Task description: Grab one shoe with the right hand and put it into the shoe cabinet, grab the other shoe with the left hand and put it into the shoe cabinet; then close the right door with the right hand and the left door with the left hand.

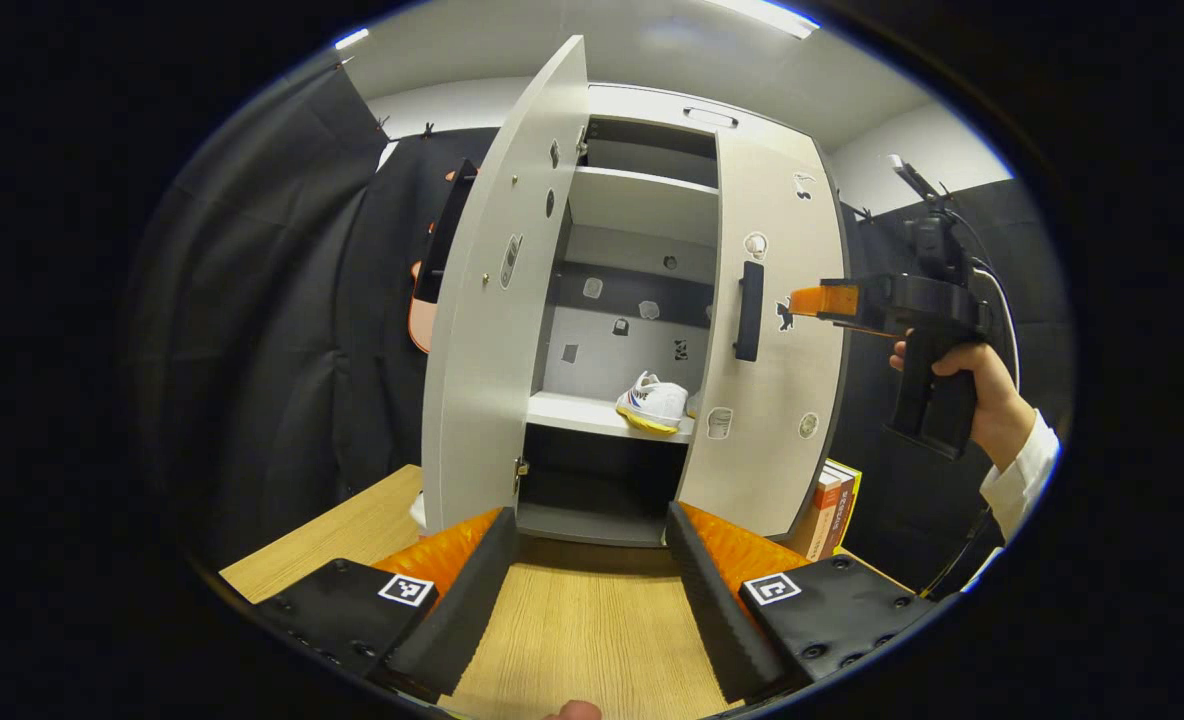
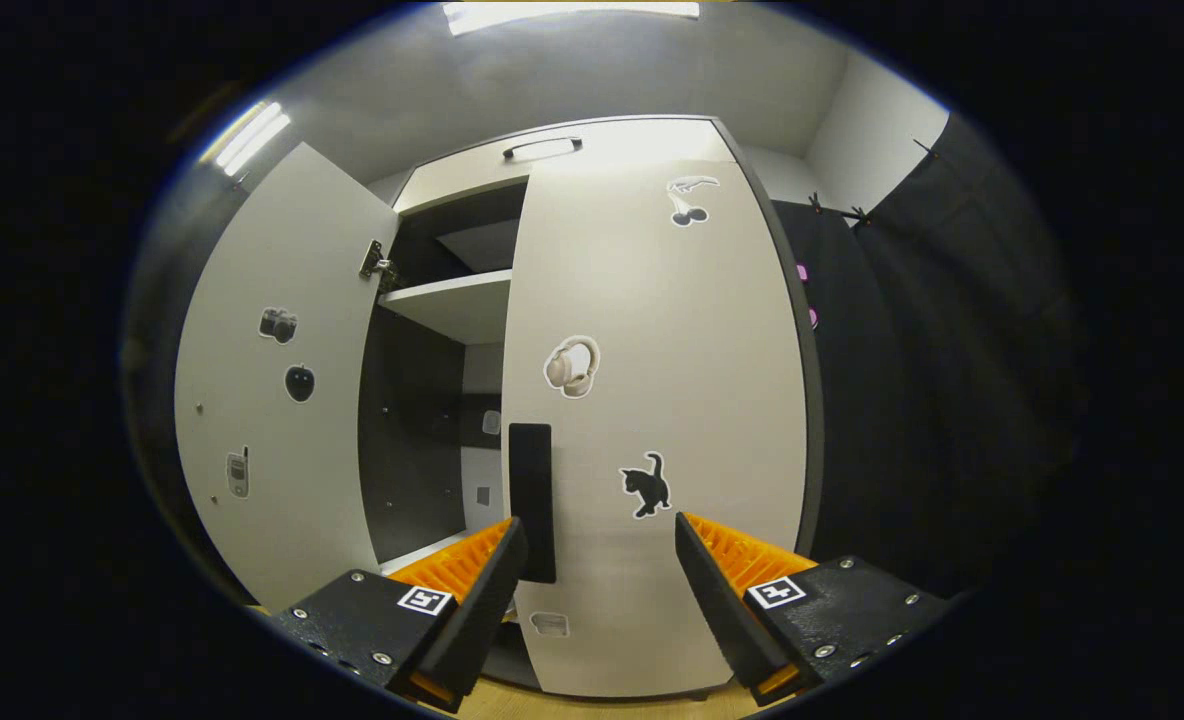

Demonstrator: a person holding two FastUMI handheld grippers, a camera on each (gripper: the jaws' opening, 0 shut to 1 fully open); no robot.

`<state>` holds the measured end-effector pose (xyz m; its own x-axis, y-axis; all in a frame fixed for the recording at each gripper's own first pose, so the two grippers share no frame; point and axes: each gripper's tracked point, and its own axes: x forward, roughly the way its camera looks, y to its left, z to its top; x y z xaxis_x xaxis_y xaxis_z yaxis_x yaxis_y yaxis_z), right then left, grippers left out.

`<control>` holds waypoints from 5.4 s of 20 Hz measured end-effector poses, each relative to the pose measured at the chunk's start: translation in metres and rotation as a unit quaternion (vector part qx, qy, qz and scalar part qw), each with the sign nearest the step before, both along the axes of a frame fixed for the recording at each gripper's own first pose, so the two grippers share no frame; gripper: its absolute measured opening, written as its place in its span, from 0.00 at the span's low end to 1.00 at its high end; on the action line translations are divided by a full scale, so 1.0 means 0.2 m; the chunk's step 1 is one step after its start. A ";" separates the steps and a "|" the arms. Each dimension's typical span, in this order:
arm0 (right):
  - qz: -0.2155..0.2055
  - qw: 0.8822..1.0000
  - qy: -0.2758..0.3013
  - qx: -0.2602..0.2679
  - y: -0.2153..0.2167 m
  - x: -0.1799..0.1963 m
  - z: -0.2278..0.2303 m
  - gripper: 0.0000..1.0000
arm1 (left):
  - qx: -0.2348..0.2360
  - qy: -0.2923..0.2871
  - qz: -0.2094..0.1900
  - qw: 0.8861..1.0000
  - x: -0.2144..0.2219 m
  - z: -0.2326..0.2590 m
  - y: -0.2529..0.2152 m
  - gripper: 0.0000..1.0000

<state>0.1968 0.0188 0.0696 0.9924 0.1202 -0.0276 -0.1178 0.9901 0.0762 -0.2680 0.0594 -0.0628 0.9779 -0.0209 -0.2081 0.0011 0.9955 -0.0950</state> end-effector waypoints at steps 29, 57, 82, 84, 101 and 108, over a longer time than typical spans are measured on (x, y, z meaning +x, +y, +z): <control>-0.075 0.995 0.058 -0.011 -0.32 -0.81 -0.54 0.92 | 0.045 -0.098 0.192 0.975 0.46 0.81 1.08 0.96; -0.081 0.996 0.048 -0.003 -0.37 -0.78 -0.51 0.92 | 0.027 -0.091 0.008 0.995 0.72 0.75 0.34 0.94; -0.133 0.990 0.051 -0.007 -0.59 -0.83 -0.49 0.92 | 0.031 -0.078 -0.072 0.994 1.23 0.61 -0.28 0.96; -0.133 0.990 0.051 -0.007 -0.60 -0.82 -0.49 0.92 | 0.023 -0.075 -0.074 0.994 1.26 0.61 -0.29 0.96; -0.115 0.992 0.054 -0.004 -0.56 -0.83 -0.48 0.92 | 0.011 -0.121 -0.069 0.990 0.92 0.80 -0.29 0.96; -0.075 0.996 0.046 0.015 -0.40 -0.84 -0.42 0.92 | 0.049 -0.101 -0.018 0.994 0.41 0.63 -0.10 0.94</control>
